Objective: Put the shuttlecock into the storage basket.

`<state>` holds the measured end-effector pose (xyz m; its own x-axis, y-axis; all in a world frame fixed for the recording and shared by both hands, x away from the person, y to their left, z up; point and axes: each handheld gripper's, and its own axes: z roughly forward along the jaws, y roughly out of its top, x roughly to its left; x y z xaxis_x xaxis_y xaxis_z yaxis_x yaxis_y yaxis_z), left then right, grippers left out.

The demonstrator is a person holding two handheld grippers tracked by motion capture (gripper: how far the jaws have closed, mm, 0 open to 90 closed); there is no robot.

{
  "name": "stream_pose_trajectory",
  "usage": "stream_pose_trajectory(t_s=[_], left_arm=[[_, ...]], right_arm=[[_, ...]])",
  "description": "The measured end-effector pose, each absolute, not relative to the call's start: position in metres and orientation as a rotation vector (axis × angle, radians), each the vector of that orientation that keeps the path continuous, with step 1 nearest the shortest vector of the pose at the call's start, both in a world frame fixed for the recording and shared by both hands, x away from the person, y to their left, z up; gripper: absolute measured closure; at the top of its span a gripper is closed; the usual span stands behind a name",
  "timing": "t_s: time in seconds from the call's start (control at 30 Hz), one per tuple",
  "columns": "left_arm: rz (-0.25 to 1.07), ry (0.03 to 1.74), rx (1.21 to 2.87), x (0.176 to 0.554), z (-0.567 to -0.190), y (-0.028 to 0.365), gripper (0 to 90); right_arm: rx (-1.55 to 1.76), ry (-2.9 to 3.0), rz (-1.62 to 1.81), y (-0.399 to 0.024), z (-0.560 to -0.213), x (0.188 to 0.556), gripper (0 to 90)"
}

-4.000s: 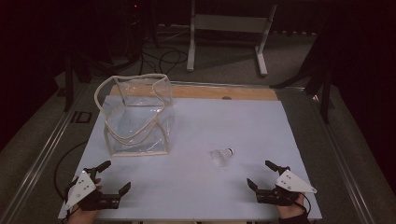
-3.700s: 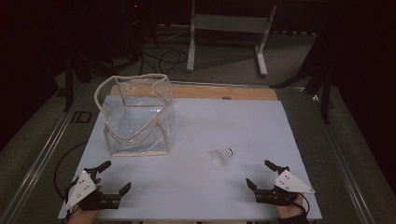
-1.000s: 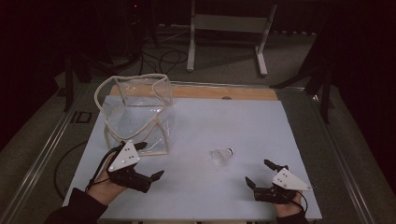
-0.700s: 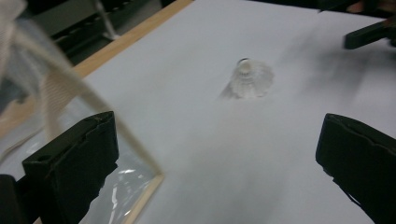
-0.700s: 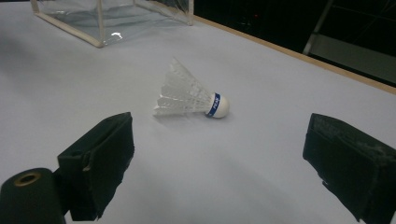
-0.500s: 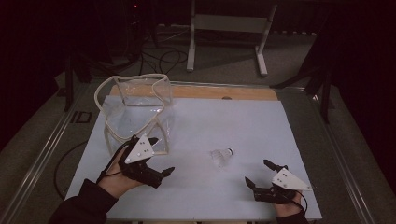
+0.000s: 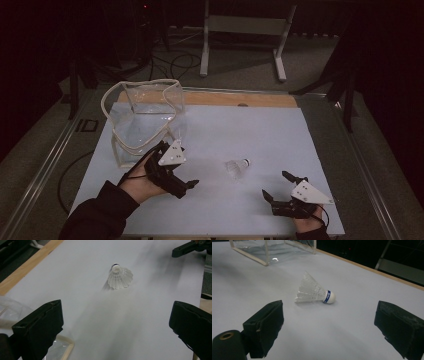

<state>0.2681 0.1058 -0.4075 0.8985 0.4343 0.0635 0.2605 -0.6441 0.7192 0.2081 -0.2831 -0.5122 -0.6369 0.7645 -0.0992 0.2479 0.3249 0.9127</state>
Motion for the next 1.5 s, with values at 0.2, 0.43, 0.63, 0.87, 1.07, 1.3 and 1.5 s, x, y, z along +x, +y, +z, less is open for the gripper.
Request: stream_pose_trajectory(t_s=[0.2, 0.43, 0.63, 0.87, 1.07, 1.3, 1.5], left_arm=[[0.274, 0.477, 2.33, 0.275, -0.409, 0.094, 0.0], [0.249, 0.446, 2.377, 0.281, -0.413, 0.078, 0.1], [0.22, 0.414, 2.422, 0.285, -0.418, 0.062, 0.1], [0.189, 0.406, 2.457, 0.29, -0.425, 0.05, 0.1], [0.166, 0.391, 2.483, 0.296, -0.432, 0.039, 0.1], [0.137, 0.382, 2.506, 0.303, -0.443, 0.024, 0.1], [0.125, 0.372, 2.536, 0.307, -0.453, 0.014, 0.6]], right_arm=[[0.892, 2.069, 1.289, -0.283, -0.512, 0.208, 8.7], [0.886, 2.068, 1.292, -0.283, -0.513, 0.209, 8.7], [0.885, 2.067, 1.293, -0.283, -0.513, 0.209, 8.6], [0.882, 2.071, 1.297, -0.283, -0.513, 0.209, 8.7], [0.876, 2.076, 1.294, -0.282, -0.514, 0.209, 8.6], [0.878, 2.08, 1.299, -0.282, -0.514, 0.209, 8.7], [0.879, 2.086, 1.302, -0.282, -0.514, 0.209, 8.7]])
